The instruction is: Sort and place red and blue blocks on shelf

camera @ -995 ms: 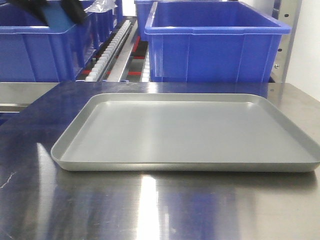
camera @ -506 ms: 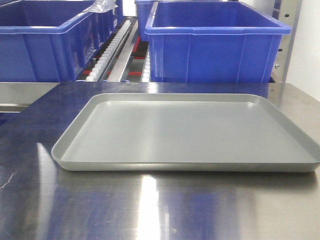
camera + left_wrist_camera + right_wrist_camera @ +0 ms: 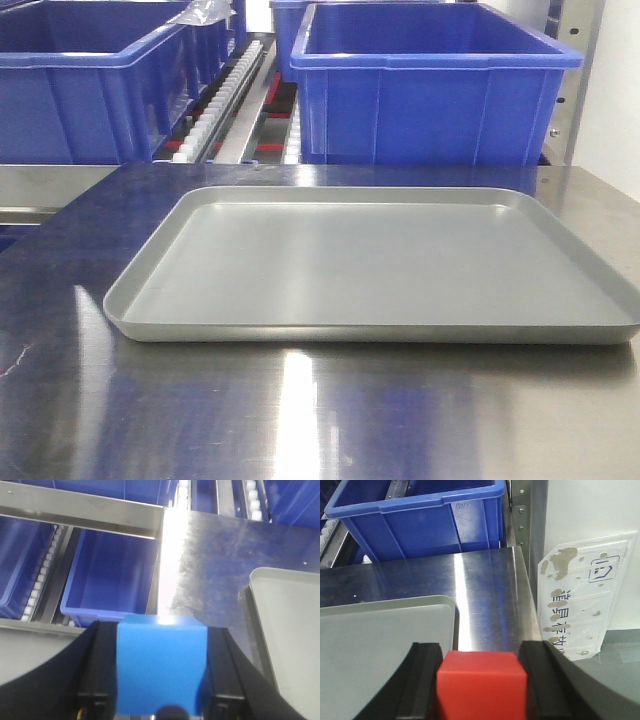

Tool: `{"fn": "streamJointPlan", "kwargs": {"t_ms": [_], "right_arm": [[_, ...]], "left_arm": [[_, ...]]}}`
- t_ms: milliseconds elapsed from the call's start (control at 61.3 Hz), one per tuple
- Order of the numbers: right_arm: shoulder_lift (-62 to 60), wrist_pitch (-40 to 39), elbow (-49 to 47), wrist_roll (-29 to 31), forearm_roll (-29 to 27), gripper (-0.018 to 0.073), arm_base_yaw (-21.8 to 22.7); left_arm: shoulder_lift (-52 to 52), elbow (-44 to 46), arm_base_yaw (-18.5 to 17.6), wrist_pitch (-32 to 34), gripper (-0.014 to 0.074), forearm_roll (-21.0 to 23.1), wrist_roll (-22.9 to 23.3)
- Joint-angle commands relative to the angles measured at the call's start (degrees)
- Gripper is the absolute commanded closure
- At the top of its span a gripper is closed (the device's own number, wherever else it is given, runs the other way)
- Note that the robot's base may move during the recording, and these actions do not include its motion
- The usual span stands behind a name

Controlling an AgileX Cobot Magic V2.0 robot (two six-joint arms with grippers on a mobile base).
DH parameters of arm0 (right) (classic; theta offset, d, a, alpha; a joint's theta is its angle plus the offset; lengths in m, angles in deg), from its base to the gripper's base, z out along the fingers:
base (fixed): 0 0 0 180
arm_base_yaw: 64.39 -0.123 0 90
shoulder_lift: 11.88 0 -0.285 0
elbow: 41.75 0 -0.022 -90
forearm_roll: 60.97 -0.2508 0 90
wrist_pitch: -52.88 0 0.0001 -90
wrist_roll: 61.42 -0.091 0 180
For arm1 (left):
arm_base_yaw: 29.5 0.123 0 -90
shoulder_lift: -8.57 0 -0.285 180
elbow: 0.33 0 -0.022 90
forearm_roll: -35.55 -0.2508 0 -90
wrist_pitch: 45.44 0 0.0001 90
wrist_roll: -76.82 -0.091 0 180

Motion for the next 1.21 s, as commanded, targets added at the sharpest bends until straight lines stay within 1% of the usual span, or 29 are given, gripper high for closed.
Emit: {"fn": "streamJointPlan", "kwargs": {"t_ms": [0, 1191], "right_arm": [[-0.1, -5.0, -1.6, 0.5, 1.0, 0.0501, 0.3], [-0.1, -5.0, -1.6, 0.5, 1.0, 0.0501, 0.3]], "left_arm": [[-0.8, 1.1, 0.1, 6.2, 0.0521, 0.5, 0.5], [-0.7, 1.1, 0.1, 5.7, 0.0521, 0.5, 0.5]]}}
